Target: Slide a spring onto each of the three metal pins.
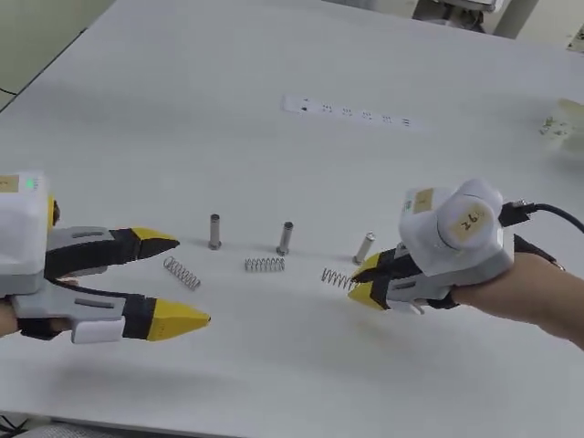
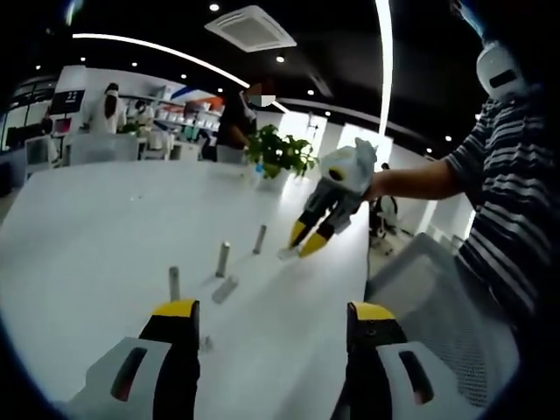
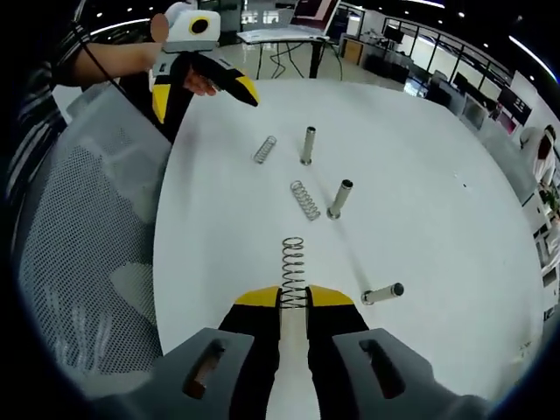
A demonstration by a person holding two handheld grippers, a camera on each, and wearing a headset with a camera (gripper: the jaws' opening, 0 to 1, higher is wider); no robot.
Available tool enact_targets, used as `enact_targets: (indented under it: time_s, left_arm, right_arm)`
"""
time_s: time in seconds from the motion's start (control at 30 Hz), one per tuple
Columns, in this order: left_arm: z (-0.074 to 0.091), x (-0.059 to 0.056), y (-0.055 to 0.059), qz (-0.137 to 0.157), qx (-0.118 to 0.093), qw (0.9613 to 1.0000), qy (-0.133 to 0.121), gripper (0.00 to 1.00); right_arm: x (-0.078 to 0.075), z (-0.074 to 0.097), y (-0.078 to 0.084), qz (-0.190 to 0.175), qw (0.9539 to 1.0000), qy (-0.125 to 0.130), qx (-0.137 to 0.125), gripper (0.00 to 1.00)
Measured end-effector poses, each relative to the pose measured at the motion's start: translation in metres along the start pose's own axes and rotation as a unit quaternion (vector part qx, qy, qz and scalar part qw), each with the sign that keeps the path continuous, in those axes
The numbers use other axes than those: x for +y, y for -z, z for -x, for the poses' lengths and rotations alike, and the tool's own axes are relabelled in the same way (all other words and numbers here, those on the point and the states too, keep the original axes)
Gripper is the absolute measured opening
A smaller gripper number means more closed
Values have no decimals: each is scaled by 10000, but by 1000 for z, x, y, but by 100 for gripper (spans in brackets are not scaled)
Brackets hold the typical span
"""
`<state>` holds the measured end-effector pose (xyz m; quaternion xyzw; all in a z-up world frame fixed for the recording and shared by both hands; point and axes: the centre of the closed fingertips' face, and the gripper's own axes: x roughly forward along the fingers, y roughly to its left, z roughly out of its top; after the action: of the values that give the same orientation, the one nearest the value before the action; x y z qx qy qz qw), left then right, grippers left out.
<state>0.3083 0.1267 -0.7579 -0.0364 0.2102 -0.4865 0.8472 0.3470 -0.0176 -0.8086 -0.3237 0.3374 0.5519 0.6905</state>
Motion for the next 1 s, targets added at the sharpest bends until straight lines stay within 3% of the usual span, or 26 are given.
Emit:
enact_targets:
  time_s: [0.2, 0.33, 0.67, 1.0]
  left_arm:
    - [-12, -4, -3, -61, 63, 9998, 189, 61]
    - [-21, -13, -5, -55, 93, 9989, 464, 57]
    - [-43, -21, -8, -195, 209, 9966, 770, 43]
    - [-71, -27, -8, -521, 364, 9929, 1010, 34]
  right_arm:
    - [7, 3, -10, 190, 9998, -57, -60, 8]
    - [12, 5, -15, 335, 9994, -94, -63, 8]
    - [20, 7, -22, 624, 9978, -191, -73, 8]
    - [27, 5, -27, 827, 9961, -261, -136, 8]
